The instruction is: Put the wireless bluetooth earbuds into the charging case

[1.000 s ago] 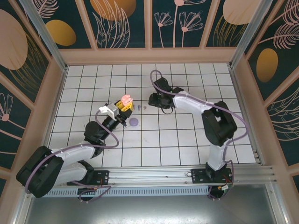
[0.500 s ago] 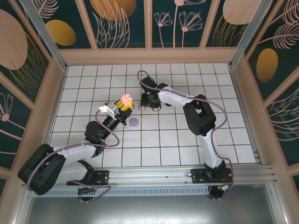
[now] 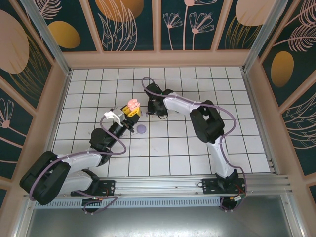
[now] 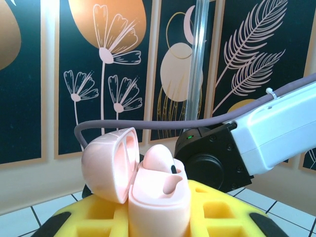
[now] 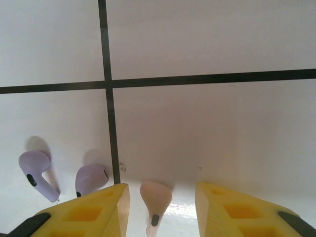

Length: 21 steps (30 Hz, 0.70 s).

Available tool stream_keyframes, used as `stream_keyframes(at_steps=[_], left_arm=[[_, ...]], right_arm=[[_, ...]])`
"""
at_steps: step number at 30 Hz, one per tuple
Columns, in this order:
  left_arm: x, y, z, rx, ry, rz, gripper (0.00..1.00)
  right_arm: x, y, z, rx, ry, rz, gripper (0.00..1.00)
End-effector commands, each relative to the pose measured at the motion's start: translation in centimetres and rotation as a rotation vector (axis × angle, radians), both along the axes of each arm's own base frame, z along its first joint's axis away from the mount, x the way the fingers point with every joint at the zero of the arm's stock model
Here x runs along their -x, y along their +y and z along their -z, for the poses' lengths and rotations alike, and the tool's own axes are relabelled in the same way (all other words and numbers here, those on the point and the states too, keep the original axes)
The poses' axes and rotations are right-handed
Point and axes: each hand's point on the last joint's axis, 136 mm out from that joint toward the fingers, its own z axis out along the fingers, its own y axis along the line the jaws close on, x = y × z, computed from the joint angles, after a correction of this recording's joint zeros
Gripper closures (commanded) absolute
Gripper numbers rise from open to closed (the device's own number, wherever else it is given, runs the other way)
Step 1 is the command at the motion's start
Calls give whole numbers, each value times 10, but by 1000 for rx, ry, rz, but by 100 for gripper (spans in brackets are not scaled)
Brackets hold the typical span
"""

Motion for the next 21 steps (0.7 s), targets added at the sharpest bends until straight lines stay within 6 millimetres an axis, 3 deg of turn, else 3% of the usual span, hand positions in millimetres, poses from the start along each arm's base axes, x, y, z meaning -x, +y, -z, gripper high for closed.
stream_keyframes(at_steps=[1,21], left_arm=[[1,5,-21,58,-51,-8,100],[1,7,-22,65,-52,-17,100]], right_arm=[[1,1,7,44,7,-2,60],[10,2,23,147,9,-36,70]])
